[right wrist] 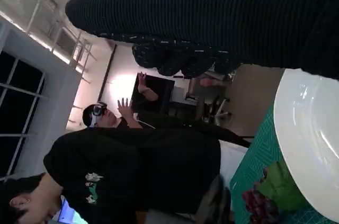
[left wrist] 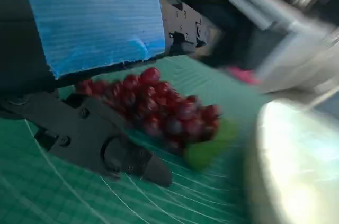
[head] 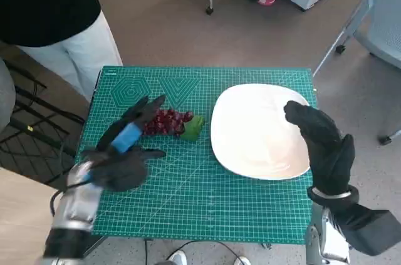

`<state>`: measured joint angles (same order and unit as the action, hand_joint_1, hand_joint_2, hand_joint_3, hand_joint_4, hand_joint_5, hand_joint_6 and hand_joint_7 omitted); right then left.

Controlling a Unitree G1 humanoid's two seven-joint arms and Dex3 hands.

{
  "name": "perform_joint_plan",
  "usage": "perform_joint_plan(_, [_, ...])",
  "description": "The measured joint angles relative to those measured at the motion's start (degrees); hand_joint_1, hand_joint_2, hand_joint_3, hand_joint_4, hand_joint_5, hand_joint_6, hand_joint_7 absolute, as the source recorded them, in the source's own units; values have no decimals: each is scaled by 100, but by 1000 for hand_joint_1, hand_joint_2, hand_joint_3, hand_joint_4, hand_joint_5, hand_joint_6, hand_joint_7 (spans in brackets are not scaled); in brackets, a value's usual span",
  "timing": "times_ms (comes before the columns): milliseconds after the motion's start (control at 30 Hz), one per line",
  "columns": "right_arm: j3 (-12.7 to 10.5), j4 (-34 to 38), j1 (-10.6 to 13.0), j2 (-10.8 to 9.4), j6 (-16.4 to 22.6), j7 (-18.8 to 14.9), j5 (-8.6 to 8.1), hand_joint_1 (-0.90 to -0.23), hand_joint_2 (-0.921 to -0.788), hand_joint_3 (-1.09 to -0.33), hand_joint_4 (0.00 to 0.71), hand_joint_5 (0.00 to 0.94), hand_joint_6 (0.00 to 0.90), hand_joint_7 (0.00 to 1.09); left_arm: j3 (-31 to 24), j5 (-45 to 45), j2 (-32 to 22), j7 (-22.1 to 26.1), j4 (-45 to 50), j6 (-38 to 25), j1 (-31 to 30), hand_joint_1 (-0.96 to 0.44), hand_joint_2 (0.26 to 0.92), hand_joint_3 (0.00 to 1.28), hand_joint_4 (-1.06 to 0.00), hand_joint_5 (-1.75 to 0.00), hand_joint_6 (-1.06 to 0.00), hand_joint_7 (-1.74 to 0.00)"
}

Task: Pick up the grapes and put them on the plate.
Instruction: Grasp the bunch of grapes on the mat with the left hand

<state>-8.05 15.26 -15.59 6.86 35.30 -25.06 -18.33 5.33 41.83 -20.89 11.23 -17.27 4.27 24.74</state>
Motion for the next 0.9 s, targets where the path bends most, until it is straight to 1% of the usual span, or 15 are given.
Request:
perform_joint_plan(167, [-4,-3,48,8,-33,-36,-2,-623,-921,-864,493,0,134,512,580,547,51,-210,-158,-447,468,-350,723,2,1,1,-111,-4])
perform_joint_plan(433, [-31,-4,76,15,-40,-60,-2,-625,-921,-866,493,0,133,512,1110,632,185,-343,-887,-803,1042,-335,726,2,1,1,-107,-1])
perform_joint_plan(633, [-44,-3,82,18,-39,-67,-1,-624,-921,-868,493,0,133,513,1358,554,274,-365,-1491,-893,1333,-327,728,3,1,1,-102,0])
perform_joint_plan(900, [-42,-1,82,-1,-37,-67,3,-623,-921,-868,496,2,137,515,1718,482,407,-403,-2895,-836,2054,-325,734,4,1,1,-101,-2])
